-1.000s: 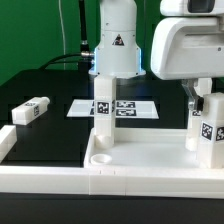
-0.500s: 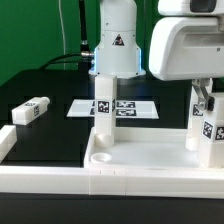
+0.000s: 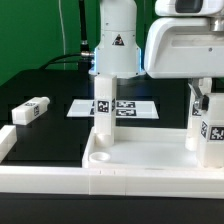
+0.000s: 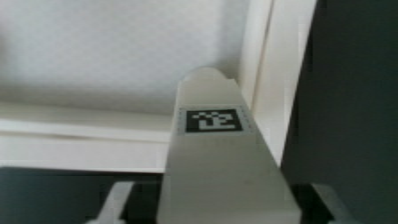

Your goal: Assemble desk

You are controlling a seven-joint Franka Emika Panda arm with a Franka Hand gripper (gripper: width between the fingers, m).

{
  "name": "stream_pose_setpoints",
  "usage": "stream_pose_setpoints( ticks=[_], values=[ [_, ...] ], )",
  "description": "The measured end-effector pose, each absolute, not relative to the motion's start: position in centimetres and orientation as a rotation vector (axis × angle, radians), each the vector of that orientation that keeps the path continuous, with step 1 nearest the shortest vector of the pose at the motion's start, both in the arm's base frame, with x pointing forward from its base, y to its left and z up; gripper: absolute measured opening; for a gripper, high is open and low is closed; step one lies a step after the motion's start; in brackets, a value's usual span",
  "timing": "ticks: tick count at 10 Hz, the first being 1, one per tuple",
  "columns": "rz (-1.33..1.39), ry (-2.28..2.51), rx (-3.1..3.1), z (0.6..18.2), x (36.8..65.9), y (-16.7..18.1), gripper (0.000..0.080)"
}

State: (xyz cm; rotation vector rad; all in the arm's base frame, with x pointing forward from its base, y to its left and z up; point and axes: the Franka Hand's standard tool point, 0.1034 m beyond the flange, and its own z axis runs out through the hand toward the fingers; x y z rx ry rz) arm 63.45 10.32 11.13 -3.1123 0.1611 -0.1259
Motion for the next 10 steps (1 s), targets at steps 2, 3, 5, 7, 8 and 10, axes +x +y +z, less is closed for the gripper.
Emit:
stream_pose_setpoints(
  ticks=[2,3,5,7,8,10],
  values=[
    [-0.126,0.376,-3.085,11.1,63.5,10.1,0.0290],
    [-0.118,0.498,-3.070,11.1,63.5,9.7,0.0291],
    [-0.103,0.672,-3.048,11.2,63.4,8.8,0.0291],
    [-0.087,0.885,-3.012,11.2,63.2,7.7,0.0294],
    [-0.083,0.956,-3.006,11.2,63.2,7.2,0.0294],
    [-0.083,0.957,-3.006,11.2,63.1,7.1,0.0295]
  ],
)
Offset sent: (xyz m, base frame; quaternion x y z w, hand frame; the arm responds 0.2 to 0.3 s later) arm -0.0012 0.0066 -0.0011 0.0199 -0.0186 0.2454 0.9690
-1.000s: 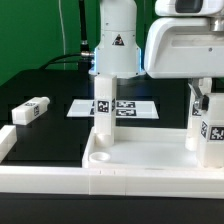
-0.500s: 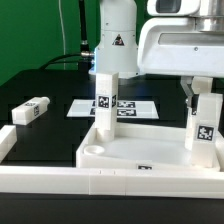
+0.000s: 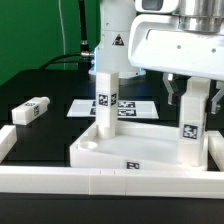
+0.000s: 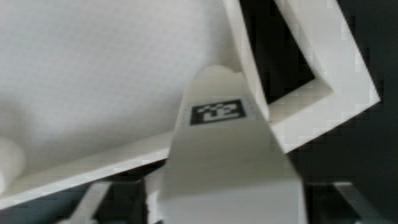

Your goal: Assemble desk

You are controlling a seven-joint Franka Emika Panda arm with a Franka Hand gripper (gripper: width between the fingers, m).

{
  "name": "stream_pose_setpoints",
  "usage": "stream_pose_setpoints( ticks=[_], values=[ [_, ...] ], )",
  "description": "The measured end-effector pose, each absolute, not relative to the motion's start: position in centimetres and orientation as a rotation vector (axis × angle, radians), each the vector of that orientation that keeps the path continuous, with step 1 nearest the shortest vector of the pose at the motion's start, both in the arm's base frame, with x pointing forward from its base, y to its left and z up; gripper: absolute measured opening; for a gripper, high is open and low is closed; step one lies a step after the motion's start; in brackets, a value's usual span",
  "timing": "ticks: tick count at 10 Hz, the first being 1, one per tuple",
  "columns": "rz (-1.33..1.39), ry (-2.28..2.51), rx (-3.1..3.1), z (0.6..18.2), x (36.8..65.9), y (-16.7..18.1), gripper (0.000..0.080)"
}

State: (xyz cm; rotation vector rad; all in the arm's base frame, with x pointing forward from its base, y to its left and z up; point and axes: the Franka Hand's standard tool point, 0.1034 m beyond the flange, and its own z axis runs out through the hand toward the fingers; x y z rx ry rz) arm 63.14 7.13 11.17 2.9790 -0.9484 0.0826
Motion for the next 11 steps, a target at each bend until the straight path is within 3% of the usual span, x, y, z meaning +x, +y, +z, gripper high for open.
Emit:
stream_pose_setpoints(
  ticks=[1,2,3,5,7,9,11],
  values=[
    [0.083,-0.948,2.979,11.2,63.1,7.1,0.0521],
    [0.083,-0.948,2.979,11.2,63.1,7.1,0.0521],
    [0.083,-0.942,2.982,11.3,63.1,7.3,0.0622],
    [0.081,-0.893,3.019,13.7,62.0,7.7,0.0641],
    [0.101,-0.792,3.103,17.3,60.4,4.9,0.0649],
    [0.131,-0.719,3.113,17.9,59.6,0.6,0.0649],
    [0.142,-0.713,3.111,17.6,59.5,0.4,0.0649]
  ],
)
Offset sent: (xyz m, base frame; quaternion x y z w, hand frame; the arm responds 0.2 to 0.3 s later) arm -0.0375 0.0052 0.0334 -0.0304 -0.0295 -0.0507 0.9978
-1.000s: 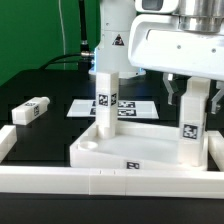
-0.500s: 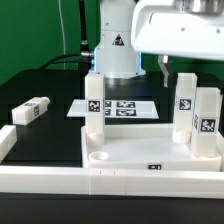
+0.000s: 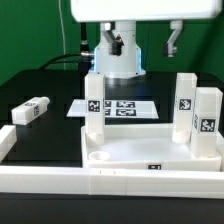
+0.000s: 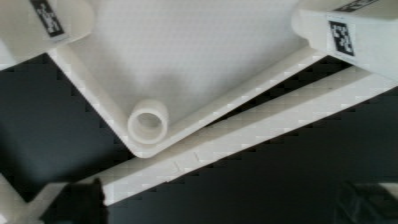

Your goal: Assemble desk

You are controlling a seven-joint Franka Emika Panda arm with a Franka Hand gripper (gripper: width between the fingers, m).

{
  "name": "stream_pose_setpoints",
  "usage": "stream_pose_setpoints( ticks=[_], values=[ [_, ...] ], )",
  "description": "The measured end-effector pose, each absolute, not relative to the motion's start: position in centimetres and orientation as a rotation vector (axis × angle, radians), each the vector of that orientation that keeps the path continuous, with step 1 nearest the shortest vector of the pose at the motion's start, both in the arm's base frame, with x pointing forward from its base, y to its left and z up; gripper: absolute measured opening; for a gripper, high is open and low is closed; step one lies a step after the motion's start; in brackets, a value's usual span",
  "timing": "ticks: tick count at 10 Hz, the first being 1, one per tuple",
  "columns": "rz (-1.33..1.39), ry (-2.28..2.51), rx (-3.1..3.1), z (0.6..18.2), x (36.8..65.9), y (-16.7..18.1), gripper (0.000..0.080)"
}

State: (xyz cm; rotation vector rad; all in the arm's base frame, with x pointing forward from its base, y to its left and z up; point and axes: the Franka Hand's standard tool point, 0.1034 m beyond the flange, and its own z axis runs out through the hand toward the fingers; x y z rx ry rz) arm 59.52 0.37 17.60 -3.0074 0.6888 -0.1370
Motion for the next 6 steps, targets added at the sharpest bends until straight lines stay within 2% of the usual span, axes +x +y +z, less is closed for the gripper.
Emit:
stream_pose_setpoints(
  ticks=[4,5,6],
  values=[
    [-0.136,0.682,-3.010,17.5,59.5,0.4,0.0649],
    [-0.133,0.659,-3.013,17.5,59.2,-0.1,0.0649],
    [-0.112,0.664,-2.997,17.4,57.3,-2.3,0.0649]
  ],
)
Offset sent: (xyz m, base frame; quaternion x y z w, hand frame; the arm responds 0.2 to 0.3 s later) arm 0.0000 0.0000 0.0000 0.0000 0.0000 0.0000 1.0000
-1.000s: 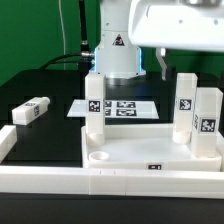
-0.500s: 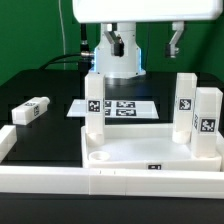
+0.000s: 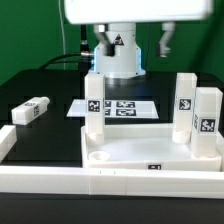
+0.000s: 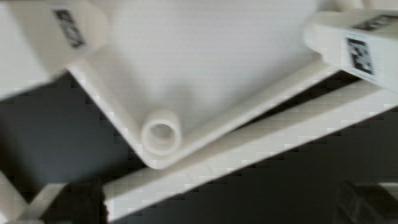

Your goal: Assemble desk

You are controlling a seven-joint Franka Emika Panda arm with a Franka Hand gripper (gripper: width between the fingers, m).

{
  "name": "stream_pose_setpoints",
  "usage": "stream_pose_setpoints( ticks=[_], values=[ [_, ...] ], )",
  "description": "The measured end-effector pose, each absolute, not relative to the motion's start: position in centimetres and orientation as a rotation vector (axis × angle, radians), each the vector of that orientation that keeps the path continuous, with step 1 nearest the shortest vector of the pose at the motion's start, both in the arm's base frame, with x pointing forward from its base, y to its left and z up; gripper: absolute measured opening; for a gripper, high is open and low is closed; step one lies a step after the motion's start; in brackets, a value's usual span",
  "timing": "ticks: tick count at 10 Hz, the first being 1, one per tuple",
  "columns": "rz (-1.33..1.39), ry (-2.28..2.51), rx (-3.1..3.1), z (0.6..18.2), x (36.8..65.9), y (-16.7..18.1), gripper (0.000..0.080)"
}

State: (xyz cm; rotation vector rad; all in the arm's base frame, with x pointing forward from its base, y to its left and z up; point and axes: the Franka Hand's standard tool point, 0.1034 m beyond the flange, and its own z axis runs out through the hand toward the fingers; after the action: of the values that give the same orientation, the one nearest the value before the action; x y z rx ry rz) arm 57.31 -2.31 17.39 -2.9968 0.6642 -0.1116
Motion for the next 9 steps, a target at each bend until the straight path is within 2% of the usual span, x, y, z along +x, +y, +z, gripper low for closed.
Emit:
stream_pose_setpoints(
  ticks=[4,9],
  values=[
    [-0.121,0.636,-3.010,15.9,52.9,-11.8,0.0649],
    [-0.116,0.627,-3.014,15.7,52.7,-11.9,0.0649]
  ],
)
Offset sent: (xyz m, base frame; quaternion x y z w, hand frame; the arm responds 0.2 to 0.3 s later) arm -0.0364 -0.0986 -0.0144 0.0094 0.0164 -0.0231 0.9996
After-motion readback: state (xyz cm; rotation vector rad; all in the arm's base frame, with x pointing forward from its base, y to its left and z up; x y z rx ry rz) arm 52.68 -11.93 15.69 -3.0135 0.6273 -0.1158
